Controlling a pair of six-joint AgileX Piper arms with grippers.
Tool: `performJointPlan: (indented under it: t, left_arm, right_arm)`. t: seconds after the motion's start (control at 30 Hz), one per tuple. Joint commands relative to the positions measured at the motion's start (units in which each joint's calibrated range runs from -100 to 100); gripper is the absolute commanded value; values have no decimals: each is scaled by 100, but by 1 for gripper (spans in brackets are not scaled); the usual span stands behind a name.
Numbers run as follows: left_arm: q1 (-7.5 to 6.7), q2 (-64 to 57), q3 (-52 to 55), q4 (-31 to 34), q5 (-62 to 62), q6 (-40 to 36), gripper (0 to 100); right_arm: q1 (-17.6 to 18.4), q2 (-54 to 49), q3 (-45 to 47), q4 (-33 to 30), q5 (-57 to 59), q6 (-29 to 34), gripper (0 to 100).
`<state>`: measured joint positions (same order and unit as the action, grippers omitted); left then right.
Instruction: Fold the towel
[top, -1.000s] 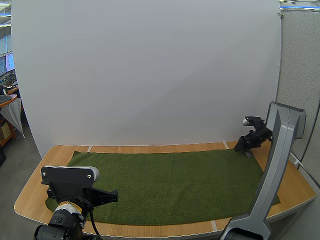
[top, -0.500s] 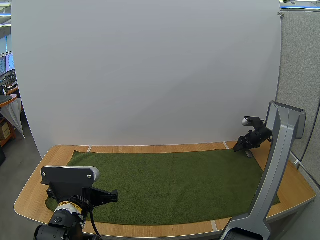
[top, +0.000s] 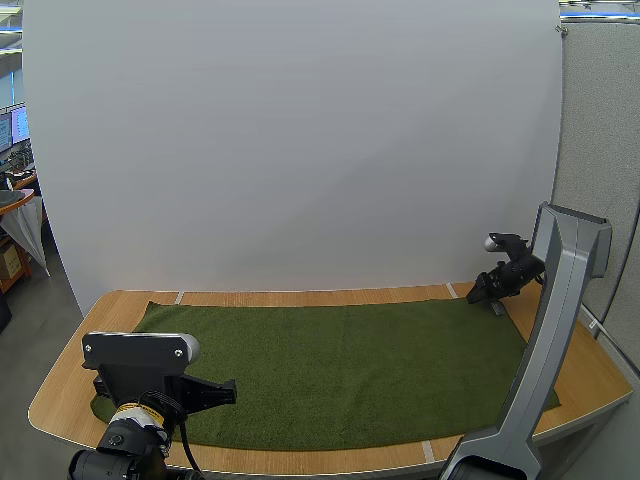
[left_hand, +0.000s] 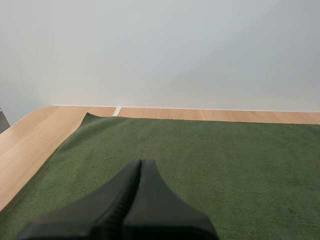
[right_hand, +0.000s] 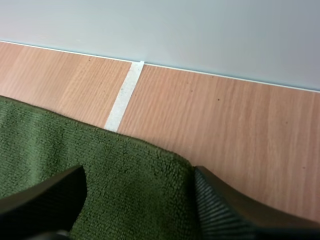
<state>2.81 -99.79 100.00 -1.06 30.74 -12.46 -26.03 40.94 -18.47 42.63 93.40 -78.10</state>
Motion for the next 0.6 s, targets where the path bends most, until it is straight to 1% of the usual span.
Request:
performJointPlan:
  t: [0.0,0.1,0.17,0.2,0.23,0.27,0.43,0.57]
  left_arm:
    - [-15,-21,0,11,-125,-10,0]
    - [-15,-21,0,11,-125,-10,0]
    - [-15,-21,0,11,-125,-10,0]
    - [-15,-21,0,11,-125,-10,0]
    - [-15,-21,0,11,-125,-10,0]
    - [-15,-21,0,11,-125,-10,0]
    - [-15,-21,0,11,-125,-10,0]
    - [-15,-21,0,11,-125,-10,0]
  right_arm:
    - [4,-25,-27,24,90,-52,100]
    - [4,-25,-27,24,65,-52,100]
    - [4,-25,-27,24,0,-52,86]
    - [4,-25,-27,24,-42,-52,81]
    - [4,-25,-27,24,-76,-52,76]
    - [4,-25,-27,24,-137,-39,74]
    - [4,-25,-27,24,-389,-42,80]
    - [4,-25,-27,24,-434,-42,79]
